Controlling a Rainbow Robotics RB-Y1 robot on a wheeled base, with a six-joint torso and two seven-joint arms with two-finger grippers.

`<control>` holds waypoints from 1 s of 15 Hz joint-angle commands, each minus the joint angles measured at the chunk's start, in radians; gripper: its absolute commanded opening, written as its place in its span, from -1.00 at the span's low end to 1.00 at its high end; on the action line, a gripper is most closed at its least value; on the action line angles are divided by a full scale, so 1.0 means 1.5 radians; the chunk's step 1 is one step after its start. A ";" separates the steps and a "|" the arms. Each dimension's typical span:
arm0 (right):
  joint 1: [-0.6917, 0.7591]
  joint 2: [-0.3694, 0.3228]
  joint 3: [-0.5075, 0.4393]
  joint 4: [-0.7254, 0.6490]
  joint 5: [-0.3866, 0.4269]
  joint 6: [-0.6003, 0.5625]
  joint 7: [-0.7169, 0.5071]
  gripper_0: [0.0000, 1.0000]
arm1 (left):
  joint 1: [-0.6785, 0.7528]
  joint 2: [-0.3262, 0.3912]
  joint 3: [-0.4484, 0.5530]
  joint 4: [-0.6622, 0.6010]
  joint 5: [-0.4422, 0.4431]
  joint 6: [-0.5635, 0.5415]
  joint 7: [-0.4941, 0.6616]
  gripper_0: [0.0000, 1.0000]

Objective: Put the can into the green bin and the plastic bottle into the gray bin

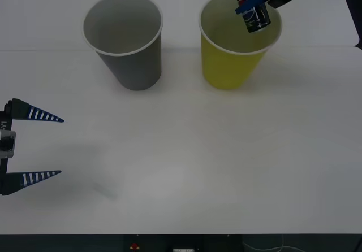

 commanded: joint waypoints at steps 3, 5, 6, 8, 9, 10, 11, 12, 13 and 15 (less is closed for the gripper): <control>0.001 -0.004 0.000 -0.001 -0.017 -0.002 0.009 1.00 | 0.000 0.000 0.000 0.000 0.000 0.000 0.000 1.00; 0.005 -0.025 0.000 -0.001 -0.066 -0.002 0.032 1.00 | 0.000 0.000 0.000 0.000 0.000 0.000 0.000 1.00; 0.011 -0.041 0.000 -0.001 -0.102 -0.002 0.052 1.00 | 0.000 0.000 0.000 0.000 0.000 0.000 0.000 1.00; 0.039 -0.084 0.000 -0.014 -0.184 -0.002 0.100 1.00 | 0.000 0.000 0.000 0.000 0.000 0.000 0.000 1.00; 0.052 -0.099 -0.002 -0.030 -0.205 -0.002 0.105 1.00 | 0.000 0.000 0.000 0.000 0.000 0.000 0.000 1.00; 0.079 -0.121 -0.016 -0.064 -0.224 -0.002 0.107 1.00 | 0.000 0.000 0.000 0.000 0.000 0.000 0.000 1.00; 0.106 -0.135 -0.033 -0.096 -0.239 -0.002 0.110 1.00 | 0.000 0.000 0.000 0.000 0.000 0.000 0.000 1.00; 0.133 -0.151 -0.050 -0.125 -0.255 -0.002 0.116 1.00 | 0.000 0.000 0.000 0.000 0.000 0.000 0.000 1.00; 0.157 -0.158 -0.066 -0.144 -0.266 -0.002 0.125 1.00 | 0.000 0.000 0.000 0.000 0.000 0.000 0.000 1.00; 0.231 -0.180 -0.112 -0.188 -0.319 -0.002 0.201 1.00 | 0.000 0.000 0.000 0.000 0.000 0.000 0.000 1.00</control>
